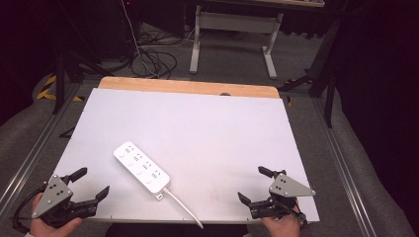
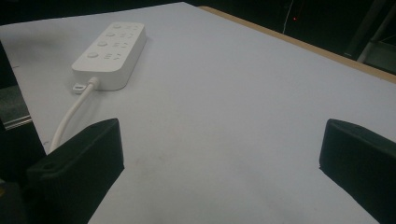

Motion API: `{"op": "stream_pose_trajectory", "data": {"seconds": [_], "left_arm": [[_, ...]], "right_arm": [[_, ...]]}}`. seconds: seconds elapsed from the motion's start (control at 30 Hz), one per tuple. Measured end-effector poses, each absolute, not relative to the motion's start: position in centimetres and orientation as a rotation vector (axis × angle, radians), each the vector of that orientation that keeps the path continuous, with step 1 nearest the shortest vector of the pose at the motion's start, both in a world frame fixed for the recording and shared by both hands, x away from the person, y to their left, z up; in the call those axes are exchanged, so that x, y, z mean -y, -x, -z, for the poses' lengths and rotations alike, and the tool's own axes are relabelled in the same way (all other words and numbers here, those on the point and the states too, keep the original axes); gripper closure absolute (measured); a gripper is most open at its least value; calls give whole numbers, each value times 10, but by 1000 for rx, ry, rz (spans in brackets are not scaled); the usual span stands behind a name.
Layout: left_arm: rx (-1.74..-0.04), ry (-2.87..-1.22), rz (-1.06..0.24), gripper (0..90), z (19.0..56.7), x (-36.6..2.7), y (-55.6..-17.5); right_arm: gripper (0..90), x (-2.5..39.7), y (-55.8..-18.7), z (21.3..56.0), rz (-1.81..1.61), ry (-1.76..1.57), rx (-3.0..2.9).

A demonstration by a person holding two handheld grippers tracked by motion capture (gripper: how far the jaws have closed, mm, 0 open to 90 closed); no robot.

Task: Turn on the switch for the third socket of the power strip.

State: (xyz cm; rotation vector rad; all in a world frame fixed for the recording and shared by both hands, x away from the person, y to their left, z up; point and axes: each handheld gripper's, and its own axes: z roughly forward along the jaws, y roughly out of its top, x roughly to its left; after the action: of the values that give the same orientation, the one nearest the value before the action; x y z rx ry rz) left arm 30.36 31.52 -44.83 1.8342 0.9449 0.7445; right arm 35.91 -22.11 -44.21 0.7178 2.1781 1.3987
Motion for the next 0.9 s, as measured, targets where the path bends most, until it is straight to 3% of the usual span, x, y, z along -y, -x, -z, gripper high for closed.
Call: {"op": "stream_pose_trajectory", "data": {"seconds": [0.27,0.9], "left_arm": [[-951,-1865,-725,144,441,-313,-304],[-928,-1927,-666,234,421,-297,-332]], "right_arm": [[5,221,-359,443,-1411,-718,-2180],[6,220,-360,443,-1412,-718,-2191]]}}
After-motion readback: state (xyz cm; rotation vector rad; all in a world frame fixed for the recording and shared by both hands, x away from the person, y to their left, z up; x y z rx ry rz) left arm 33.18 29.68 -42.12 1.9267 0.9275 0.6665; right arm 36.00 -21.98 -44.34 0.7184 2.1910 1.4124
